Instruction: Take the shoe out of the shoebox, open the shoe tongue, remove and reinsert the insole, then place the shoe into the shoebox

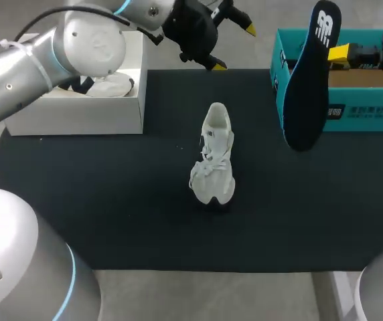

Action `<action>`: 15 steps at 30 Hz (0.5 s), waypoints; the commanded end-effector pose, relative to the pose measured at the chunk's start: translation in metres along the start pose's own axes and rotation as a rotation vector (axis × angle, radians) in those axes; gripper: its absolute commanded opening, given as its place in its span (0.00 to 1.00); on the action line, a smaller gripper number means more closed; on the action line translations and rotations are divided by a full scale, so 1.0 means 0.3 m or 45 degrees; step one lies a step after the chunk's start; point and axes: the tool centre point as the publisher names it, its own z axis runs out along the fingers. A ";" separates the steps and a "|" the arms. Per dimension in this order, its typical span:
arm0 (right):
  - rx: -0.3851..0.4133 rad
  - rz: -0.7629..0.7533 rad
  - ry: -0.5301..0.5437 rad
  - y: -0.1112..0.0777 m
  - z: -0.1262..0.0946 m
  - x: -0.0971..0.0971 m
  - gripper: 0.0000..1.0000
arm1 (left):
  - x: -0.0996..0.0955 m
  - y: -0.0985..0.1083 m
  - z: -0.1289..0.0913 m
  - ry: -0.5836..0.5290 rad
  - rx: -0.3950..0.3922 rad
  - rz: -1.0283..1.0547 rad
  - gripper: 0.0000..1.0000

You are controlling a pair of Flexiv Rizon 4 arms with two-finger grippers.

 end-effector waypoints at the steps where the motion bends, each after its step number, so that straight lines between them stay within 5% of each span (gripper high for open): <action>1: 0.213 0.051 -0.054 0.167 0.079 -0.062 0.00 | 0.022 -0.030 -0.002 -0.424 0.026 0.001 1.00; 15: 0.400 0.340 -0.047 0.251 0.170 -0.171 0.00 | -0.068 -0.074 -0.079 -0.619 0.038 0.182 1.00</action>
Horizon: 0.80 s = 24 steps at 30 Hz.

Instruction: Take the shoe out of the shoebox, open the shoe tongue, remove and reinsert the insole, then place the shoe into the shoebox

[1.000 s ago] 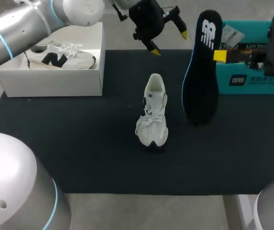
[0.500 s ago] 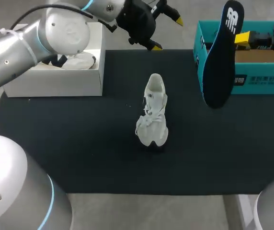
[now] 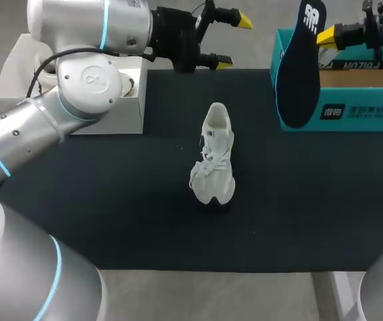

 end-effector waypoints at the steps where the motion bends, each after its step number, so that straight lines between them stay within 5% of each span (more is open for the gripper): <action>1: 0.258 0.045 -0.027 0.102 0.033 -0.008 0.00 | -0.013 -0.028 -0.011 -0.195 0.006 0.045 1.00; 19: 0.540 0.308 -0.207 0.155 0.069 -0.010 0.00 | -0.082 -0.100 0.098 -0.359 0.149 0.167 1.00; 24: 0.497 0.353 -0.210 0.151 0.113 -0.010 0.00 | -0.105 -0.121 0.122 -0.408 0.160 0.164 1.00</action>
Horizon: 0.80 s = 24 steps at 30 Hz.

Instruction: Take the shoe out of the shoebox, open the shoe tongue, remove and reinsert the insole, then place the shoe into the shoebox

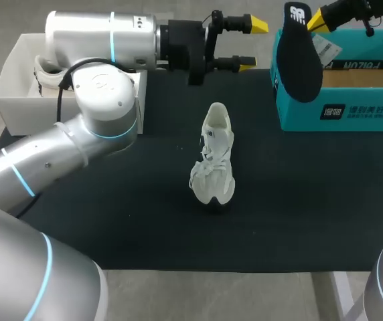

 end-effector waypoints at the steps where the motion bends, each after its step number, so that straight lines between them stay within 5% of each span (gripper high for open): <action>1: 0.133 0.019 -0.023 0.031 0.037 0.013 0.00 | -0.004 -0.001 0.050 -0.085 -0.013 0.004 1.00; 15: 0.125 0.006 -0.104 0.071 0.076 0.044 0.00 | 0.004 -0.065 0.107 -0.110 -0.041 -0.021 1.00; 16: 0.127 0.003 -0.108 0.072 0.077 0.046 0.00 | 0.006 -0.068 0.107 -0.109 -0.041 -0.022 0.93; 17: 0.128 0.000 -0.110 0.072 0.077 0.046 0.00 | 0.009 -0.072 0.108 -0.109 -0.038 -0.024 0.58; 18: 0.127 -0.001 -0.111 0.073 0.078 0.046 0.00 | 0.011 -0.075 0.109 -0.108 -0.038 -0.025 0.42; 24: 0.135 -0.001 -0.109 0.066 0.094 0.046 0.00 | 0.015 -0.082 0.108 -0.105 -0.044 -0.025 0.00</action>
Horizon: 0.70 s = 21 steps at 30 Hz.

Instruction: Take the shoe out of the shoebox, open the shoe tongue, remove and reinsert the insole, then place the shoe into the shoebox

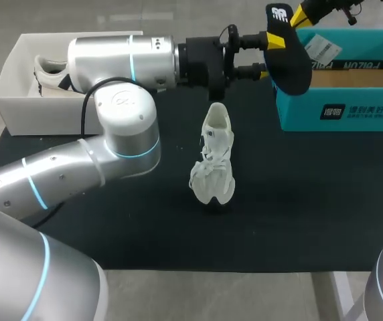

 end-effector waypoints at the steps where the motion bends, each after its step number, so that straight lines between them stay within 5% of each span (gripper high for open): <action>1: 0.003 0.002 0.005 0.004 0.011 0.011 0.00 | 0.006 -0.007 0.002 -0.009 -0.010 0.004 0.00; 17: -0.060 -0.025 0.043 -0.009 0.023 0.030 0.03 | 0.024 -0.010 0.011 -0.006 0.000 -0.019 0.00; 19: -0.084 -0.036 0.049 -0.016 0.019 0.028 0.56 | 0.028 -0.005 0.003 -0.003 -0.007 -0.022 0.00; 20: -0.106 -0.041 0.044 -0.018 0.012 0.024 1.00 | 0.030 -0.002 -0.002 -0.001 -0.010 -0.024 0.00; 21: -0.114 -0.052 0.042 -0.019 0.006 0.019 1.00 | 0.031 0.000 -0.008 0.004 -0.019 -0.020 0.00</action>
